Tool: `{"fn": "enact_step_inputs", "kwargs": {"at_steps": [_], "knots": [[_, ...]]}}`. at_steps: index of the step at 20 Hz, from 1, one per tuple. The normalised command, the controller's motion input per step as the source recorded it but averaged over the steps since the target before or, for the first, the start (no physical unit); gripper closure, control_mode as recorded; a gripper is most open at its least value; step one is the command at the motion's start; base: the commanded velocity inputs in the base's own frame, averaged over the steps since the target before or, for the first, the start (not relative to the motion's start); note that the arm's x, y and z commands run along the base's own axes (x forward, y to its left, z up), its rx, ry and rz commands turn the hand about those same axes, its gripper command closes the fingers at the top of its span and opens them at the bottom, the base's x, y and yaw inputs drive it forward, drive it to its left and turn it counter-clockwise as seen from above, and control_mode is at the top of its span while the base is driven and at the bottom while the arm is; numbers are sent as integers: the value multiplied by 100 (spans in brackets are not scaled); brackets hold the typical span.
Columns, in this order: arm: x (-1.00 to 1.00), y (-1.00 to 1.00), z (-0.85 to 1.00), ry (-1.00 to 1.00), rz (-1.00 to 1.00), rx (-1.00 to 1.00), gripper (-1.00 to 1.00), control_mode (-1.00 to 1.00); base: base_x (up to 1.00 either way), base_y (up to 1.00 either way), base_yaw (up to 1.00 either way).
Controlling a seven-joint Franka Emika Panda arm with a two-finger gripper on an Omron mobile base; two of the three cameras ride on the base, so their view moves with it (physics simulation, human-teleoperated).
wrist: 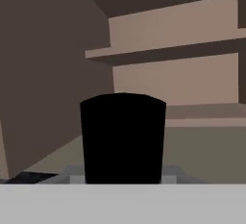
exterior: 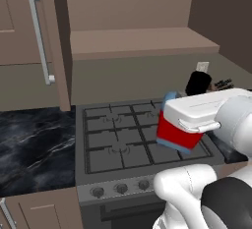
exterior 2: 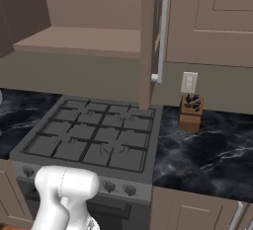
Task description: Open the cabinet directly in front. Then move the liquor and the cup to the dining counter with the jar on it.
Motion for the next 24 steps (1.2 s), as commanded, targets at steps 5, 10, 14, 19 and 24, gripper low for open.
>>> {"fn": "enact_step_inputs", "kwargs": {"at_steps": [5,10,14,19,24], "knots": [[4,-1,0,-19,0,0,100,-100,0,0,0],[0,0,0,-17,0,0,100,-100,0,0,0],[0,0,0,0,0,0,100,-100,0,0,0],[-1,0,0,0,0,0,100,100,-50,0,0],[0,0,0,0,0,0,100,100,-95,-3,2]]}}
